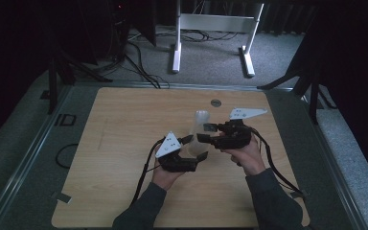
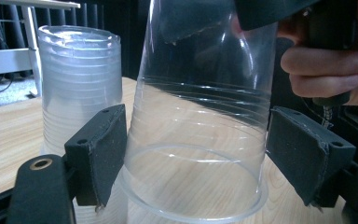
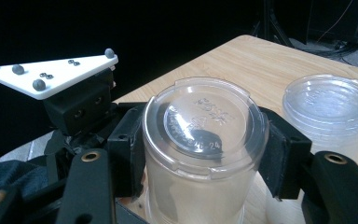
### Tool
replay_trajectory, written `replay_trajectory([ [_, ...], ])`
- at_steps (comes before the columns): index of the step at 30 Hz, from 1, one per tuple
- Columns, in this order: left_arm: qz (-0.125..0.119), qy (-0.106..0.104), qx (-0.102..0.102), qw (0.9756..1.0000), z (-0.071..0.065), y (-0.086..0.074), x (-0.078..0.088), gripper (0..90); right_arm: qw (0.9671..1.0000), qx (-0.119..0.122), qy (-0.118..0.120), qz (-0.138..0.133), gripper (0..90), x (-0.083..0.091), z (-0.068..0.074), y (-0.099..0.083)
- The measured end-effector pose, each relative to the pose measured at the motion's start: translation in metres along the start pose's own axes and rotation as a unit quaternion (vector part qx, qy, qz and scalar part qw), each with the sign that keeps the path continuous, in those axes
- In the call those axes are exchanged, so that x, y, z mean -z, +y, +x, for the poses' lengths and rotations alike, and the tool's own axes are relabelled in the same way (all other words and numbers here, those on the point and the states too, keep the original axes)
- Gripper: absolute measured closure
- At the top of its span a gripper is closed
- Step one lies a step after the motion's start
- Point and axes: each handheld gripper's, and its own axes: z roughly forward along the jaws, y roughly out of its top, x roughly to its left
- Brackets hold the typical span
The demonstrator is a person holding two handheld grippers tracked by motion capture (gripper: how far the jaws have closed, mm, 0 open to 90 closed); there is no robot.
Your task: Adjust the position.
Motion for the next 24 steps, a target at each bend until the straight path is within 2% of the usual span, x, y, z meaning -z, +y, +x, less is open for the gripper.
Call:
replay_trajectory([
  [7, -0.010, 0.004, 0.001, 0.9999, 0.0010, 0.0007, 0.0027, 21.3, 0.9999, -0.009, 0.005, -0.009, 41.0, 0.0000, -0.0011, 0.0004],
  [20, -0.013, 0.007, 0.002, 0.9999, 0.0009, 0.0005, 0.0033, 22.7, 0.9995, -0.022, 0.014, -0.016, 41.0, 0.0003, -0.0029, 0.0011],
  [24, -0.012, 0.008, 0.003, 0.9999, 0.0008, 0.0004, 0.0032, 26.5, 0.9995, -0.022, 0.014, -0.015, 41.0, 0.0006, -0.0030, 0.0012],
])
